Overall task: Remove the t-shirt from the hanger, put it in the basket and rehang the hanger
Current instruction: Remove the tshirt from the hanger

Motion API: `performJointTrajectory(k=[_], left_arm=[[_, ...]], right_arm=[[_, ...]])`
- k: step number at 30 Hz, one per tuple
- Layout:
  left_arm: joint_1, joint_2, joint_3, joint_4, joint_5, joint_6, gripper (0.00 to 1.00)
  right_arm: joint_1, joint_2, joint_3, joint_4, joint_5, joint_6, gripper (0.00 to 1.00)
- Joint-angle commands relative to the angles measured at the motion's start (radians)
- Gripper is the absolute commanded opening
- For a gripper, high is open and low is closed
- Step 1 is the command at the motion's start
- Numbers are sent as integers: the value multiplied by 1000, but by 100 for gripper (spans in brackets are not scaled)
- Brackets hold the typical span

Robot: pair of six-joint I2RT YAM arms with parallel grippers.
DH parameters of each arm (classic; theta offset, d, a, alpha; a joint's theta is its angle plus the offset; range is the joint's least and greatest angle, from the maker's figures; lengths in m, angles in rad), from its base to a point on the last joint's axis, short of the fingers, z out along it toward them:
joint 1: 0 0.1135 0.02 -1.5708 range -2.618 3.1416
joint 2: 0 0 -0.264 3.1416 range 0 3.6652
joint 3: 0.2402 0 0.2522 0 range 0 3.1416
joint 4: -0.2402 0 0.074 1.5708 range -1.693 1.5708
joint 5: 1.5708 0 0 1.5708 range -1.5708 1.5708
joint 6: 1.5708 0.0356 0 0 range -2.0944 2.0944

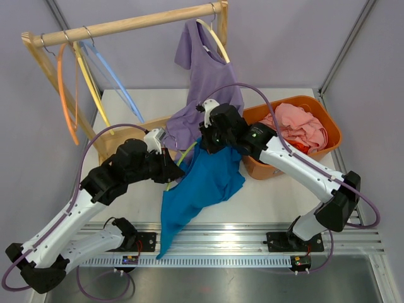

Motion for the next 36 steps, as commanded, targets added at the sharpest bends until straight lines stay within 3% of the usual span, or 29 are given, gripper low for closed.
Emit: performJointTrajectory(k=[1, 6, 12, 23, 29, 30, 33, 34, 36], left_arm=[[-4, -36, 56, 37, 10, 84, 0], [-4, -56, 84, -34, 40, 239, 0], [-4, -87, 114, -93, 101, 389, 0], [-4, -142, 197, -162, 159, 509, 0], [-4, -171, 278, -202, 86, 521, 0], [-4, -173, 286, -195, 69, 514, 0], [-4, -162, 279, -175, 57, 488, 0], [-4, -156, 274, -166, 55, 478, 0], [-4, -133, 263, -135, 50, 452, 0]], right_arm=[[-30, -12, 63, 77, 7, -32, 0], [-161, -73, 61, 182, -128, -128, 0], [-329, -43, 97, 251, -45, -188, 0], [-554, -30, 51, 287, -36, -277, 0], [-633, -38, -20, 278, -72, -288, 0], [-644, -43, -22, 271, -106, -282, 0], [-653, -110, -49, 202, -455, -402, 0], [-650, -130, -60, 165, -658, -485, 0], [-647, -171, -80, 110, -798, -541, 0]])
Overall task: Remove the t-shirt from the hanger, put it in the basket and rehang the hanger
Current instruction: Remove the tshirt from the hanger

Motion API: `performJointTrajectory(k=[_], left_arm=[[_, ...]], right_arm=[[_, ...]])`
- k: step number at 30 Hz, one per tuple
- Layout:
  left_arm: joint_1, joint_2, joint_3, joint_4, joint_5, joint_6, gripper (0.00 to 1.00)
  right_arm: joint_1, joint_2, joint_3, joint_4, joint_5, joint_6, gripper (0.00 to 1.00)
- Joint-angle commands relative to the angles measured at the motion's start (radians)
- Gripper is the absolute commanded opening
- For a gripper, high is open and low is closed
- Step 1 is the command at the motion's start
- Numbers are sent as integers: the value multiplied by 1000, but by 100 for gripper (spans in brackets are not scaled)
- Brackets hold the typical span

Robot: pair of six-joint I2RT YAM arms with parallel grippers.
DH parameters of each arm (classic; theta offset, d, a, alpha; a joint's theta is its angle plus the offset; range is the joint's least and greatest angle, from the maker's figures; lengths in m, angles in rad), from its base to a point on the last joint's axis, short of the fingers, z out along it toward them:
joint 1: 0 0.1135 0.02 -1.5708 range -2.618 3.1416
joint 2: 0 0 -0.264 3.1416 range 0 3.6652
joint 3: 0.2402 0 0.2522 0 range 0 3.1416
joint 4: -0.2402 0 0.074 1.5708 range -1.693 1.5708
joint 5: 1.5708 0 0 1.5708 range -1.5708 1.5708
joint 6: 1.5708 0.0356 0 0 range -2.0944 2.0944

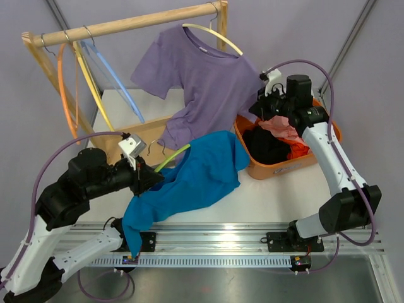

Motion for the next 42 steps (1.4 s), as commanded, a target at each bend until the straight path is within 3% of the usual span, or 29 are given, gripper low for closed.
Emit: performJointTrajectory(k=[1, 9, 12, 14, 15, 19, 21, 24, 28, 32, 36, 42], left_arm=[[-1, 37, 2, 124, -20, -43, 0], [0, 132, -15, 190, -113, -144, 0], [0, 166, -23, 262, -130, -204, 0], [0, 192, -23, 302, -135, -230, 0], [0, 198, -23, 340, -142, -255, 0], [0, 230, -23, 420, -150, -307, 0], [0, 244, -21, 440, -147, -333, 0], [-1, 241, -27, 457, -152, -359, 0], [-1, 220, -50, 471, -162, -381, 0], [-1, 210, -58, 475, -169, -389, 0], [-1, 217, -52, 475, -166, -382, 0], [-1, 221, -47, 481, -143, -373, 0]], right_arm=[[11, -107, -9, -85, -452, -173, 0], [12, -110, 143, -454, -758, -464, 23], [115, -96, 190, -461, -767, -339, 24], [245, -116, 148, -380, -651, -117, 32], [293, -130, 119, -246, -585, -25, 34], [443, -132, 62, -80, -189, 291, 46], [488, -106, 77, -34, -88, 335, 51], [555, -58, 152, -52, 265, 401, 57], [589, 2, 212, -76, 461, 444, 76], [627, 22, 220, -74, 570, 415, 76], [643, 42, 220, -79, 607, 378, 69], [643, 66, 200, -63, 678, 343, 32]])
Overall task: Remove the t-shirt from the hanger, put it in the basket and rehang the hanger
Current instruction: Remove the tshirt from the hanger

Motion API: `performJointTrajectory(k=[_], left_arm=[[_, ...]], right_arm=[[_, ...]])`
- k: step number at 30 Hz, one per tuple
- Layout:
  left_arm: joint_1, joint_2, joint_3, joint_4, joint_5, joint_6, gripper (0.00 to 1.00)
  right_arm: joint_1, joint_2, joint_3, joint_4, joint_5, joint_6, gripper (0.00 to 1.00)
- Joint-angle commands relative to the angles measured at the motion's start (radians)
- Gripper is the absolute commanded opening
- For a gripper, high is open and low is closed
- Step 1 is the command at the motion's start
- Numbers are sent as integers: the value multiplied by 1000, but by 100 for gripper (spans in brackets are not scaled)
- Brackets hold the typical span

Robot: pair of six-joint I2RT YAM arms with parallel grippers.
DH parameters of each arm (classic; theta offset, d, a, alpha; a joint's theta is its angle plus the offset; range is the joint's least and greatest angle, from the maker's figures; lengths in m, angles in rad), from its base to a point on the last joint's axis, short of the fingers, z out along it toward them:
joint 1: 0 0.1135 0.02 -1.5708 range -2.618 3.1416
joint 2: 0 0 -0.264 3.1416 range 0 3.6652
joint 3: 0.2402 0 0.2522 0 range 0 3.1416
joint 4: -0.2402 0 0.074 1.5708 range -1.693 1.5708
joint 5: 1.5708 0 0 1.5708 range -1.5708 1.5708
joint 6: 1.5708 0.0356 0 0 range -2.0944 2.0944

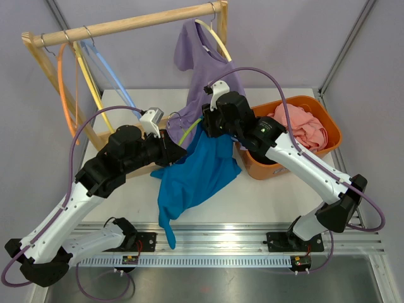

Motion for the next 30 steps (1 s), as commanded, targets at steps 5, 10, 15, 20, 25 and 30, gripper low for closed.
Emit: performJointTrajectory(k=[5, 10, 15, 20, 25, 30], left_arm=[[-1, -39, 21, 108, 22, 13, 0], [-1, -72, 19, -18, 22, 120, 0], [-1, -124, 10, -148, 152, 294, 0], [-1, -121, 39, -211, 253, 383, 0], [-1, -116, 82, -273, 315, 437, 0], [-1, -142, 93, -322, 324, 457, 0]], right_arm=[[-14, 37, 47, 63, 111, -41, 0], [-90, -12, 73, 138, 89, -147, 0], [-264, 32, 125, 218, 89, -182, 0], [-336, 75, 115, 267, 89, -223, 0], [-376, 98, 110, 332, 121, -279, 0], [-439, 120, 173, 310, 80, -247, 0]])
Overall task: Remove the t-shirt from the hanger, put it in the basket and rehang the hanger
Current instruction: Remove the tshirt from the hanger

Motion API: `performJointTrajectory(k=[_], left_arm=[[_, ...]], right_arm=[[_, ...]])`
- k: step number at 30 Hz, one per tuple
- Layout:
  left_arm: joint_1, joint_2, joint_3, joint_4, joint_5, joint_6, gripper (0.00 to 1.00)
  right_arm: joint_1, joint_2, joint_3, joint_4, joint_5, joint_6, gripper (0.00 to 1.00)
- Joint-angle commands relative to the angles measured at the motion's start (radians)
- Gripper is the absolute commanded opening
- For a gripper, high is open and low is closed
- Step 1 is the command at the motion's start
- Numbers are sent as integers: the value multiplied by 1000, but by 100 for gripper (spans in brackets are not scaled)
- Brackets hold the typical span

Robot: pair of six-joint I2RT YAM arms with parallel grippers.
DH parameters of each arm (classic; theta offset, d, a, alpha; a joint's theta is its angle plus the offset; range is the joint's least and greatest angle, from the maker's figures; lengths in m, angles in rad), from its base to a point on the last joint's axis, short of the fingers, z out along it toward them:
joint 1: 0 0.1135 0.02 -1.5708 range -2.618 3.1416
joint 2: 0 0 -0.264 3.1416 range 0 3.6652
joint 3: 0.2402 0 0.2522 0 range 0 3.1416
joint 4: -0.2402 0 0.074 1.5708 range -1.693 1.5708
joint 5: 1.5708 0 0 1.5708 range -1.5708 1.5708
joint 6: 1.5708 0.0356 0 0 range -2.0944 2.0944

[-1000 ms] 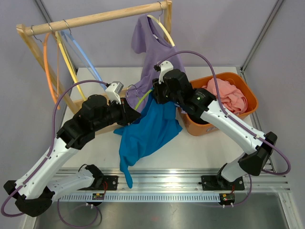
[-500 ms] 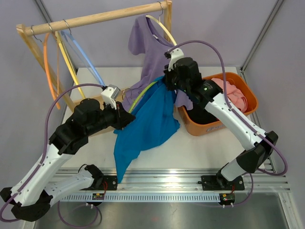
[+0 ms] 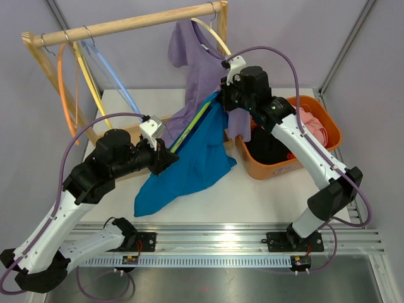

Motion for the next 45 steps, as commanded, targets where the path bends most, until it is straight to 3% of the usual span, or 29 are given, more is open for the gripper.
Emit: performJointTrajectory(k=[1, 7, 14, 19, 22, 25, 26, 28, 33, 34, 36, 40, 45], left_arm=[[-18, -71, 53, -213, 194, 44, 0], [-16, -91, -8, -49, 194, -32, 0], [-16, -119, -40, 15, 376, -40, 0], [-16, -134, -36, -67, 416, -34, 0], [-16, -146, -43, -78, 398, -42, 0], [-16, -160, -69, -2, 379, -75, 0], [-16, -159, -80, 23, 378, -88, 0], [-16, -150, -114, 116, 384, -136, 0], [-15, -146, -180, 371, 482, -264, 0], [-13, -140, -180, 399, 485, -281, 0], [-10, -128, -166, 394, 484, -282, 0], [5, -85, -155, 316, 447, -279, 0], [56, -79, -215, 322, 438, -348, 0]], right_arm=[[-165, 6, 80, 184, 239, -68, 0], [-165, -116, -21, 206, -152, -97, 0], [-226, -31, 76, 183, 111, -88, 0], [-269, 9, 108, 158, 130, -34, 0], [-280, -3, 106, 140, -1, -34, 0], [-283, -60, 41, 121, -392, -113, 0], [-281, -75, 25, 91, -618, -185, 0], [-275, -113, -33, 80, -796, -227, 0], [-225, -100, -67, -3, -697, -215, 0], [-225, -92, -47, -32, -697, -221, 12], [-225, -92, -32, -106, -746, -262, 22], [-225, -169, -67, -87, -818, -336, 50], [-226, -236, -55, -138, -870, -466, 68]])
